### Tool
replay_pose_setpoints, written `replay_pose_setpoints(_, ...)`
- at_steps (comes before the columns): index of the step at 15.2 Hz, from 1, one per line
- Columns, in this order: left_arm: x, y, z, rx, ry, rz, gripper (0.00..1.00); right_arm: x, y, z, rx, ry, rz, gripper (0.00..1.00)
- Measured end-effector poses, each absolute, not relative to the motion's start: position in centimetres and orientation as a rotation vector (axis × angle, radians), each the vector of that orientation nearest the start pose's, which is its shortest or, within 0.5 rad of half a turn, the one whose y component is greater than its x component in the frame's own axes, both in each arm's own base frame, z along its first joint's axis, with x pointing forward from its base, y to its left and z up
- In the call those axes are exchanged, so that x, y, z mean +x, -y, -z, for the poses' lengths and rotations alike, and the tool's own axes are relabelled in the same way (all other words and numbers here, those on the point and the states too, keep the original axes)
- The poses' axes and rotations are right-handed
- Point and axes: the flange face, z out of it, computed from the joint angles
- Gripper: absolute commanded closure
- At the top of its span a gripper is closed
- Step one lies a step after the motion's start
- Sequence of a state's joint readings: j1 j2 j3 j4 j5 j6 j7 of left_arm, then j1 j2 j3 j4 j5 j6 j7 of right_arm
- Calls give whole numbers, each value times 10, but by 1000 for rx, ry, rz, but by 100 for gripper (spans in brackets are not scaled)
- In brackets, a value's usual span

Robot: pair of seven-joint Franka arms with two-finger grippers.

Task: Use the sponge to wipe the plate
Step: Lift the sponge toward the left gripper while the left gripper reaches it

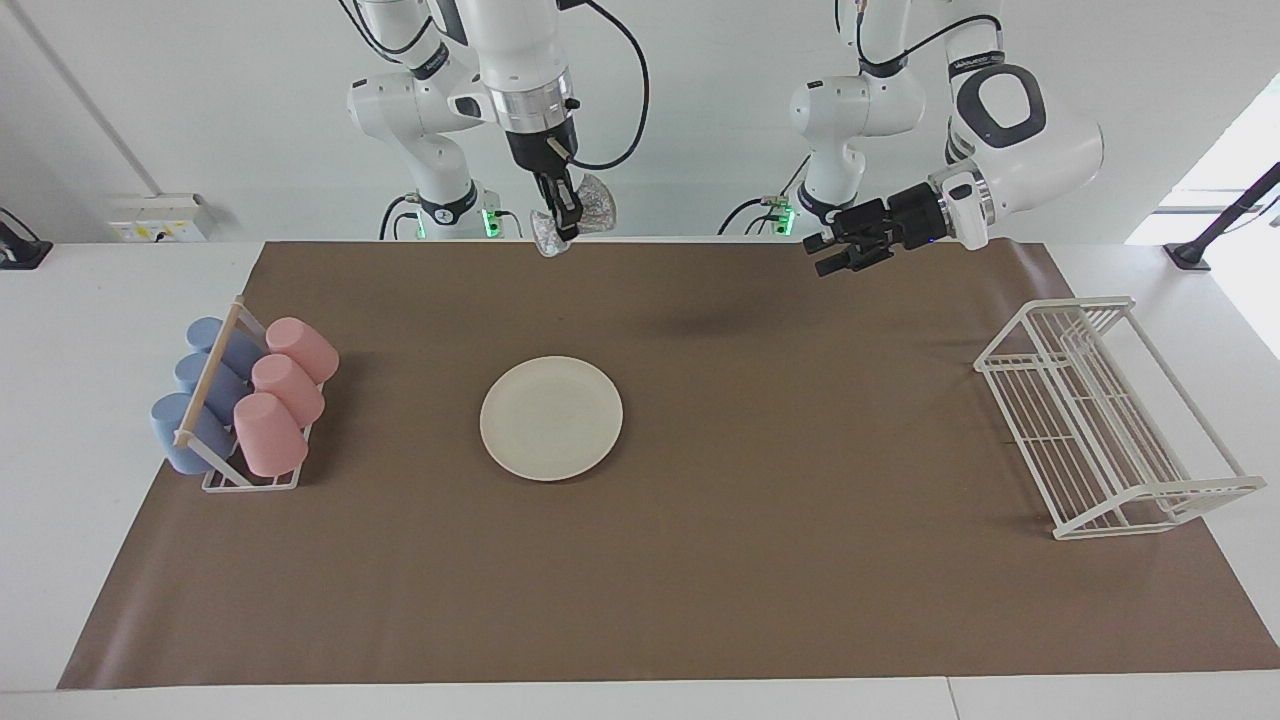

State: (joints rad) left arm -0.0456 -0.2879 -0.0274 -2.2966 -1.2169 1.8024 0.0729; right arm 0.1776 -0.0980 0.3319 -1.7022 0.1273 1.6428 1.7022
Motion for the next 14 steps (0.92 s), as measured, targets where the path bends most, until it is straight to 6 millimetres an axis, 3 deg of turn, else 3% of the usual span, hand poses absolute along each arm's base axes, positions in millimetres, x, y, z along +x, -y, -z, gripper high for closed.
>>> replay_pose_setpoints(3,447,145,-506,1879,-283,235,0,443,-286,-618,-2563,-1753,-140,100)
replay_pose_setpoints(7,433,195,-510,1851,-253,297,0,448,-288,-632,-2457,-1809,-103,100)
replay_pose_setpoints(14,405,288,-524,1874,-449,280,0,457,-302,-628,-2362,-1843,-86,100)
